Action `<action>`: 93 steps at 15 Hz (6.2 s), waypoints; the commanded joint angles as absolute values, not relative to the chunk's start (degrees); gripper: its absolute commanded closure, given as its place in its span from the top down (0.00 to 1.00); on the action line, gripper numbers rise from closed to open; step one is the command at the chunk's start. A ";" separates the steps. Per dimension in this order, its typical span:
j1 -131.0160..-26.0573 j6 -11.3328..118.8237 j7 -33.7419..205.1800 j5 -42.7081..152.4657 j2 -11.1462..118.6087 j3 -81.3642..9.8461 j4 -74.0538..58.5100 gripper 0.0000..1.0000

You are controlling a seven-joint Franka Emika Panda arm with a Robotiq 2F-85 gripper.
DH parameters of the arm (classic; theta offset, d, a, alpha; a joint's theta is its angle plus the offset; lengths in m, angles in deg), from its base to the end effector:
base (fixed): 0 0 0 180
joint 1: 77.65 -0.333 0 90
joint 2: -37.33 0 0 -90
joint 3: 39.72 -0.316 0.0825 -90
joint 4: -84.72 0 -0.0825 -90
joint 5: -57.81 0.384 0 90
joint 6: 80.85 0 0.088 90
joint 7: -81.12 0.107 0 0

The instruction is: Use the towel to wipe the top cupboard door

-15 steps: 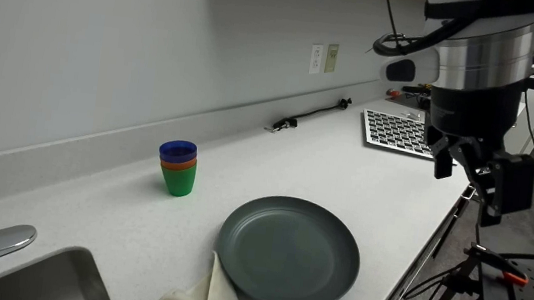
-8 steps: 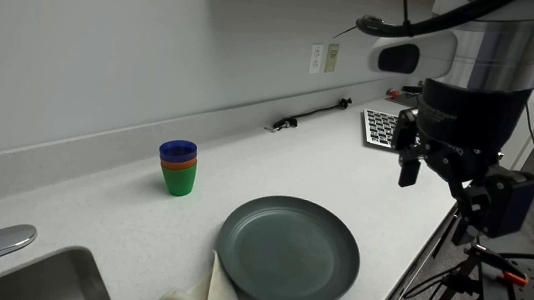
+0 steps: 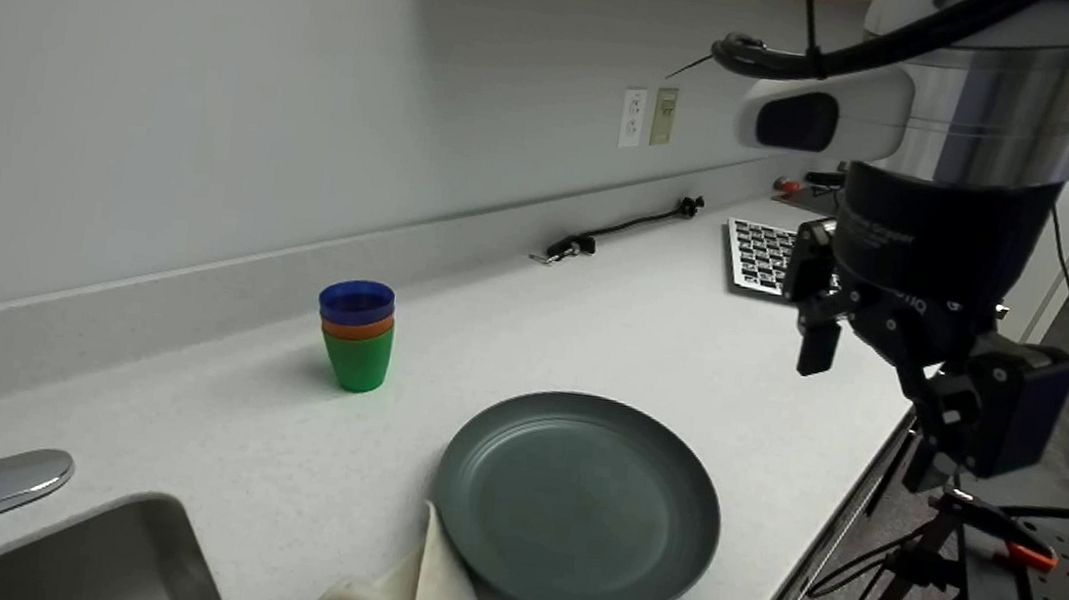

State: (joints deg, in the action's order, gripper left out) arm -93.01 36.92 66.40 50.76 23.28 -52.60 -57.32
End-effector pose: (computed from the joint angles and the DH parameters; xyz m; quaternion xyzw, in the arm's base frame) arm 0.3778 0.1943 0.3654 0.9131 0.3892 -0.0831 0.0885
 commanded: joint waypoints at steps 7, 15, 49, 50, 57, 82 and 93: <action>-93.69 52.66 57.98 55.18 35.05 -52.44 -52.71 1.00; -93.45 65.98 47.22 62.67 48.79 -56.88 -46.28 1.00; -92.31 81.70 54.80 47.53 70.85 -57.86 -32.13 0.77; -91.99 81.83 54.66 47.79 71.07 -58.20 -31.98 0.69; -88.31 84.72 54.54 49.71 69.83 -60.76 -33.72 0.14; -61.14 98.54 56.29 63.68 37.16 -87.55 -60.93 0.02; -61.31 97.86 56.21 65.54 39.81 -87.30 -58.99 0.02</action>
